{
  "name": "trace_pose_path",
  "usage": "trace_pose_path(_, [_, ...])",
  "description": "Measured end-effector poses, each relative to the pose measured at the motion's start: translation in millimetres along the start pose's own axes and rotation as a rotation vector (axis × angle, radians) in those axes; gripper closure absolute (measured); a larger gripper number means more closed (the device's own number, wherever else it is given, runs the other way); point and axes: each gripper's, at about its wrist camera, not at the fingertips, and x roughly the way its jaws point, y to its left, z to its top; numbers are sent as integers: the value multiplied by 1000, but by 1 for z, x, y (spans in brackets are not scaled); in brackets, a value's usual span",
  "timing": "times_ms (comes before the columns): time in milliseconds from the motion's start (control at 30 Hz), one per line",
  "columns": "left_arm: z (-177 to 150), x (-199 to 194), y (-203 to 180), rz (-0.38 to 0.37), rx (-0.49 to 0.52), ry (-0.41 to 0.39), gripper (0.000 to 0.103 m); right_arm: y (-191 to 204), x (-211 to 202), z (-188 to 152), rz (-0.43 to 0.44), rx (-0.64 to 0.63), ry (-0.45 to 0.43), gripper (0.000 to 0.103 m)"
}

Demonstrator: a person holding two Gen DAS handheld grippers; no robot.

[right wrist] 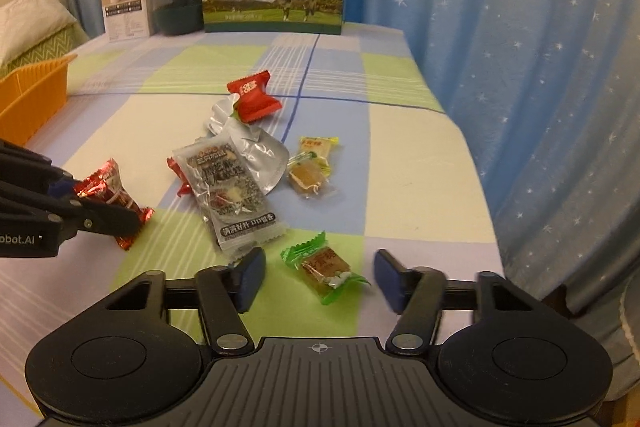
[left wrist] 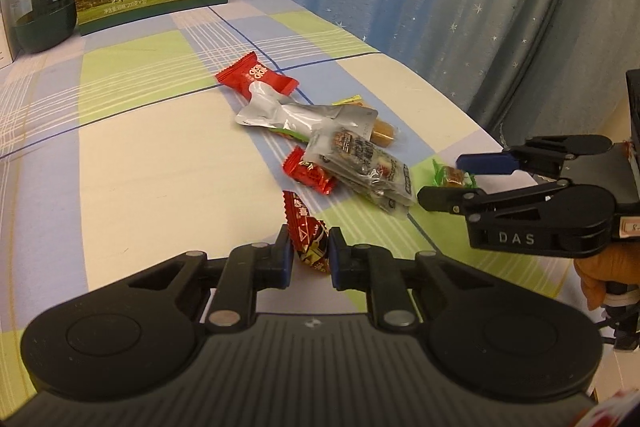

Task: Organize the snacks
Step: 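Grasp a red-gold candy with the left tool while the right tool grasps the green-wrapped candy, then carry both held candies over the orange tray with both tools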

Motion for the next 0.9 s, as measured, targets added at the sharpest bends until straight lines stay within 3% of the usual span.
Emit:
trace_pose_path(33, [-1,-1,0,0,0,1,87,1,-1,0,2,4,1,66])
trace_pose_path(100, [-2,-2,0,3,2,2,87,5,-4,-1,-5,9,3,77])
trace_pose_path(467, [-7,-21,-2,19,8,0,87,24,-37,-13,0,69,-7,78])
trace_pose_path(900, [-13,-74,6,54,-4,-41,87,59,-76,5,23,84,-41,78])
